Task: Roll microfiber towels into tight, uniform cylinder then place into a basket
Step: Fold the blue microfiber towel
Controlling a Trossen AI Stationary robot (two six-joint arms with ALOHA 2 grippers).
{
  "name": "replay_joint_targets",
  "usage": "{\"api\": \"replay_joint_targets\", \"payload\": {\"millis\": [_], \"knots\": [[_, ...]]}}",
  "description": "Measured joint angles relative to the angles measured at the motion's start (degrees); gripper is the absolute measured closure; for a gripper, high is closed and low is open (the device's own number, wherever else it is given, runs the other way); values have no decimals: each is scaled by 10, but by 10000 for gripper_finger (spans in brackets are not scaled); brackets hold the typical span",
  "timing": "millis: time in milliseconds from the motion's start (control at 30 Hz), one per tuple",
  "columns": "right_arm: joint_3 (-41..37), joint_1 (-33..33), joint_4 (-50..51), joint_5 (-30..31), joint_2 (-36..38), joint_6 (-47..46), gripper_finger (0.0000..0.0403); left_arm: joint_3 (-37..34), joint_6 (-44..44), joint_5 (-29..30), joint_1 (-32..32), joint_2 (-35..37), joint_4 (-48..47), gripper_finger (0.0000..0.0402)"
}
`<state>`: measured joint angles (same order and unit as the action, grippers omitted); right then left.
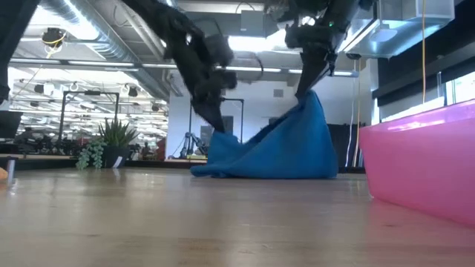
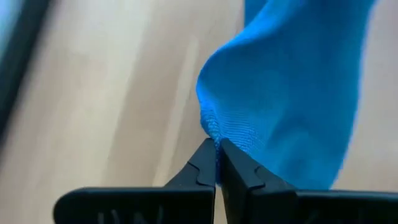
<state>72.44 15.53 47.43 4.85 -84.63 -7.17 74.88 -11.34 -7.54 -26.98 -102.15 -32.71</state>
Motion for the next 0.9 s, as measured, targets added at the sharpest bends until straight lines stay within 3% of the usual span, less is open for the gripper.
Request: {"api": "replay_joint_targets", "payload": {"millis": [200,467,733,900], "knots": [[0,2,-16,36,34,-15,399,1,36,39,5,110,-63,401],[5,29,-125,33,60,3,399,1,78,124,5,244,-79,401],[71,61,-168,44,57,55,399,1,48,212,-2,289,-74,401],[90,77,-161,46,57,77,399,1,50,217,-19,291,-78,401]]}}
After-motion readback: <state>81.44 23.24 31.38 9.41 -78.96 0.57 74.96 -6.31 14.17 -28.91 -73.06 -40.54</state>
